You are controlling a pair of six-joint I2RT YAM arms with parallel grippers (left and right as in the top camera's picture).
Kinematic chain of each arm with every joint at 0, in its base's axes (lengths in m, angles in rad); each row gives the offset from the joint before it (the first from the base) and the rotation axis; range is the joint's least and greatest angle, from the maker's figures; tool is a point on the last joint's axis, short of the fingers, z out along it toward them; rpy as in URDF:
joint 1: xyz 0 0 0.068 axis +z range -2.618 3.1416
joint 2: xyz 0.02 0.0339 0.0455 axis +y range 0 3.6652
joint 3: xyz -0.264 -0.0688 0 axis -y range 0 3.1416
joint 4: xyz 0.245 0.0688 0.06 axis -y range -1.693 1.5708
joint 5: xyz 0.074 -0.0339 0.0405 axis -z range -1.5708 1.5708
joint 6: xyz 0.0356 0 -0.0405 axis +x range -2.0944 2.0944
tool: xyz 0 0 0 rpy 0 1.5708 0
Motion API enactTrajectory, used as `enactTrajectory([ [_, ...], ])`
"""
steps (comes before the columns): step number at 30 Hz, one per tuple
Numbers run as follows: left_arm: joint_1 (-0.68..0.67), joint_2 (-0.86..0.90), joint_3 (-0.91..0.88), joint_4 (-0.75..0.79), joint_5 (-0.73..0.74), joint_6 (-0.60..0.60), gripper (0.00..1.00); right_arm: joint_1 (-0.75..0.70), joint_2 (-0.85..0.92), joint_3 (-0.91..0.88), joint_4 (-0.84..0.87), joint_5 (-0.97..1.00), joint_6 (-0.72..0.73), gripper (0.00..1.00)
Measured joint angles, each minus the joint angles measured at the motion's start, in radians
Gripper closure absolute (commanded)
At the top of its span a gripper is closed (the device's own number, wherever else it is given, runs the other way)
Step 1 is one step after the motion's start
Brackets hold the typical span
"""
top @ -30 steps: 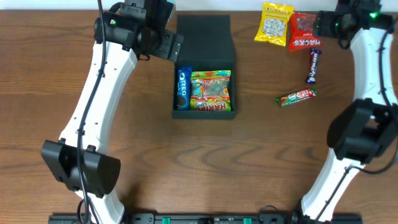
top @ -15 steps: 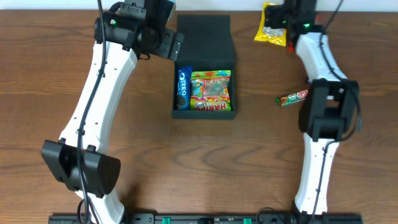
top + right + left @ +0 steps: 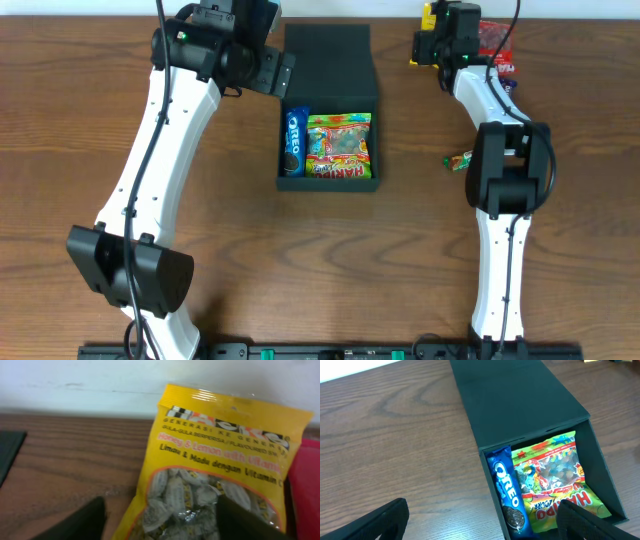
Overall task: Pack container
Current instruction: 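Reach the right gripper to the yellow Hacks candy bag, then grasp the yellow Hacks bag and lift it with the right gripper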
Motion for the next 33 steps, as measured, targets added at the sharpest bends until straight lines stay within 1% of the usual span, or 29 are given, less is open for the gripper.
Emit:
enactTrajectory([
  [2, 0.000, 0.000, 0.000, 0.000, 0.000, 0.000, 0.05, 0.000, 0.000, 0.002, -0.017, 0.007, -0.002, 0.43],
  [5, 0.000, 0.000, 0.000, 0.000, 0.000, 0.000, 0.05, 0.000, 0.000, 0.013, -0.065, 0.026, -0.003, 0.44],
  [11, 0.000, 0.000, 0.000, -0.004, 0.000, 0.000, 0.05, 0.001, 0.000, 0.030, -0.139, 0.069, -0.003, 0.41],
  [15, 0.000, 0.000, 0.000, -0.016, 0.000, 0.000, 0.05, 0.001, 0.000, 0.039, -0.180, 0.087, -0.004, 0.60],
  [17, 0.000, 0.000, 0.000, -0.016, 0.000, 0.000, 0.05, 0.001, 0.000, 0.045, -0.210, 0.093, -0.005, 0.77],
  [18, 0.000, 0.000, 0.000, -0.016, 0.000, 0.000, 0.05, 0.002, 0.000, 0.050, -0.228, 0.096, 0.002, 0.82],
  [22, 0.000, 0.000, 0.000, -0.016, 0.000, 0.000, 0.05, 0.003, -0.005, 0.068, -0.294, 0.103, 0.004, 0.99],
  [33, 0.000, 0.000, 0.000, -0.017, 0.000, 0.000, 0.05, 0.024, -0.052, 0.105, -0.505, 0.121, -0.008, 0.99],
])
